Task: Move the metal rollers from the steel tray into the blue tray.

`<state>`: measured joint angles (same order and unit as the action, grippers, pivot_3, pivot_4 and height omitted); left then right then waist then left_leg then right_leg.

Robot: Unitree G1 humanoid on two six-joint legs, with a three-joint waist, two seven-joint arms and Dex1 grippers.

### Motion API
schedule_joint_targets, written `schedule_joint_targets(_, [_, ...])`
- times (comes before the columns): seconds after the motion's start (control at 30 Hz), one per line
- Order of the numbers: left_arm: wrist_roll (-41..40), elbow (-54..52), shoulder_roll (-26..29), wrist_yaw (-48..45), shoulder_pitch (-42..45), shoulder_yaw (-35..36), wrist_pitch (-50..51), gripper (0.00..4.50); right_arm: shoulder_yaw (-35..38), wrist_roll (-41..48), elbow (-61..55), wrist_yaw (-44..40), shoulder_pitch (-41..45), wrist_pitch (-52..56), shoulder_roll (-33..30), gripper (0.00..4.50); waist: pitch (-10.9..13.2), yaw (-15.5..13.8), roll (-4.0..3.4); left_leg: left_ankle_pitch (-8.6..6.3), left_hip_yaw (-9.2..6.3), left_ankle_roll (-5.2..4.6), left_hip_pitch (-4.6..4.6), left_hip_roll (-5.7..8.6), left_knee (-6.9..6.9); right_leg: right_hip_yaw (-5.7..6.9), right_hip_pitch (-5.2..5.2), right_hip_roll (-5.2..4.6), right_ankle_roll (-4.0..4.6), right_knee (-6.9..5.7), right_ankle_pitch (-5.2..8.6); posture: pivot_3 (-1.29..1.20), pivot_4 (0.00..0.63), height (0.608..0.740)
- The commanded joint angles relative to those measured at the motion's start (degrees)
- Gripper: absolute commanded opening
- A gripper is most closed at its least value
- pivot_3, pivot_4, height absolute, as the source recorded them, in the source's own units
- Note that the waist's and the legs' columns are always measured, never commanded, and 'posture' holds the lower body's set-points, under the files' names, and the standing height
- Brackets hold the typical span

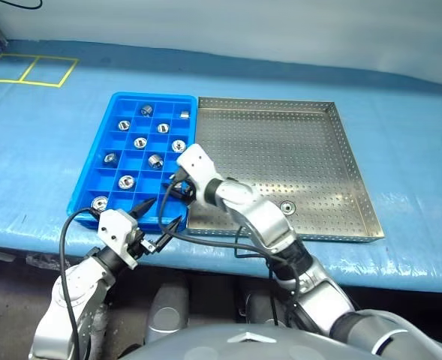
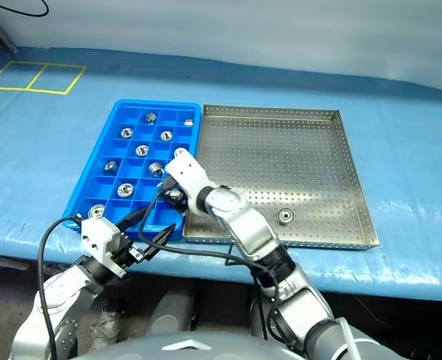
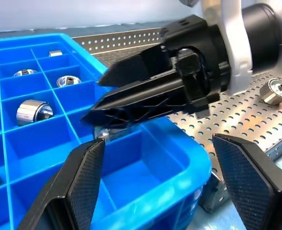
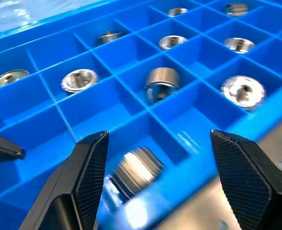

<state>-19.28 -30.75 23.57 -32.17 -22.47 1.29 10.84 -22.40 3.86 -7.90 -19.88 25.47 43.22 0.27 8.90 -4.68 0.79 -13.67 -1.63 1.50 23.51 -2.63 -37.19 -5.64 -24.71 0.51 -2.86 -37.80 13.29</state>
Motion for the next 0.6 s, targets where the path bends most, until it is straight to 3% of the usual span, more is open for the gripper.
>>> schedule_joint_targets(0.03, [-1.4, -1.4, 0.6, -0.8, 1.9, 0.0, 0.6, 3.96, 5.9, 1.5, -9.6, 2.3, -1.5, 2.6, -0.5, 3.60, 0.0, 0.4, -0.01, 0.00, -0.01, 0.00, 0.01, 0.00, 0.01, 0.00, -0.01, 0.01, 0.00, 0.00, 0.00, 0.21, 0.150, 0.740])
schedule_joint_targets(0.27, [-1.8, 0.6, 1.6, -3.2, 8.3, -2.7, 2.6, 3.96, 14.8, 1.9, -24.5, 3.9, -9.5, 12.2, -9.0, 3.60, 0.0, 2.1, 0.00, 0.00, -0.02, 0.00, 0.04, 0.04, 0.03, -0.02, 0.00, -0.02, -0.01, 0.04, 0.00, 0.11, 0.150, 0.740])
schedule_joint_targets(0.43, [-2.0, 2.6, 1.9, -5.0, 11.7, -4.1, 3.5, 3.96, 17.1, 3.7, -32.2, 3.1, -15.1, 20.4, -14.1, 3.60, 0.0, 4.4, -0.02, 0.00, 0.01, 0.00, 0.00, 0.01, 0.02, -0.04, 0.01, 0.00, -0.03, 0.02, -0.01, 0.06, 0.150, 0.740])
schedule_joint_targets(0.6, [-1.9, 4.5, 1.4, -6.2, 13.9, -5.3, 3.9, 3.96, 19.2, 5.4, -37.8, 3.4, -19.0, 27.2, -16.5, 4.47, 0.0, 6.2, -0.01, 0.00, -0.06, -0.01, -0.03, 0.00, 0.00, -0.03, 0.06, 0.05, -0.03, -0.05, -0.01, 0.03, 0.150, 0.740])
